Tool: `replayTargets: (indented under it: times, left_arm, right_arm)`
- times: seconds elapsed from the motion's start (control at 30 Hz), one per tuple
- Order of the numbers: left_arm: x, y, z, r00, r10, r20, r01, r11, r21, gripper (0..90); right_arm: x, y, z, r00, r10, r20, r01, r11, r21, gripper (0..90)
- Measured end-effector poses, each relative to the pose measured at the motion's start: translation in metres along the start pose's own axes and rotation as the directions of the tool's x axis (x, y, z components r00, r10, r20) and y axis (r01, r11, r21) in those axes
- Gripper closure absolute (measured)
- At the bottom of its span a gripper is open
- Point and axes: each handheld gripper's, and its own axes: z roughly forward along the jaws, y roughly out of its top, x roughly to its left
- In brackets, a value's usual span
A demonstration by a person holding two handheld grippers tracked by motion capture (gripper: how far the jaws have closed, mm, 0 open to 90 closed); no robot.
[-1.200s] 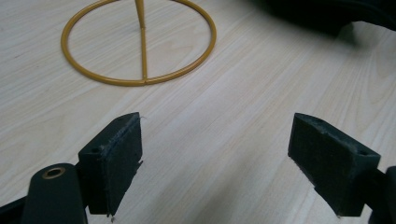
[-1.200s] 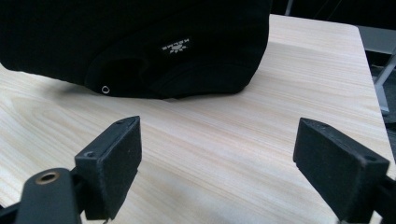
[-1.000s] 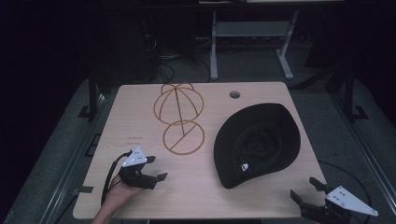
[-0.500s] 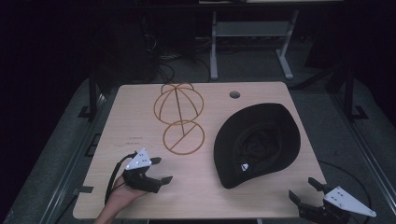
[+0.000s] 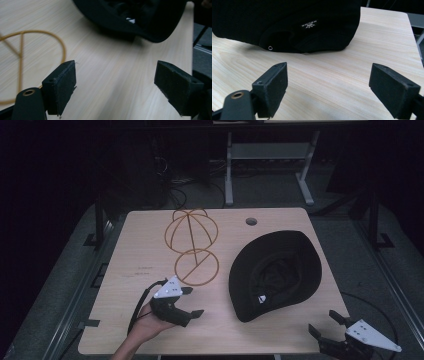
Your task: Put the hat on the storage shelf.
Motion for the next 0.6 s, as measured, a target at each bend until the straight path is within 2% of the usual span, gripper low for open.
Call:
replayTargets:
  times: [0.27,0.33,0.6]
  left_arm:
    - [-0.02,0.024,0.029,0.9956,0.049,0.08,-0.05,0.9986,0.015,17.3]
    - [-0.022,0.026,0.031,0.9947,0.056,0.086,-0.058,0.9982,0.016,17.3]
    - [-0.041,0.045,0.049,0.9833,0.105,0.149,-0.109,0.9938,0.02,17.4]
  right_arm:
    - [-0.002,0.0,-0.001,1.0,-0.001,-0.002,0.001,1.0,-0.008,15.0]
    - [-0.002,0.0,-0.001,1.0,0.0,-0.003,0.0,1.0,-0.008,15.0]
    - [-0.001,0.001,-0.002,1.0,-0.008,-0.005,0.008,1.0,-0.016,15.0]
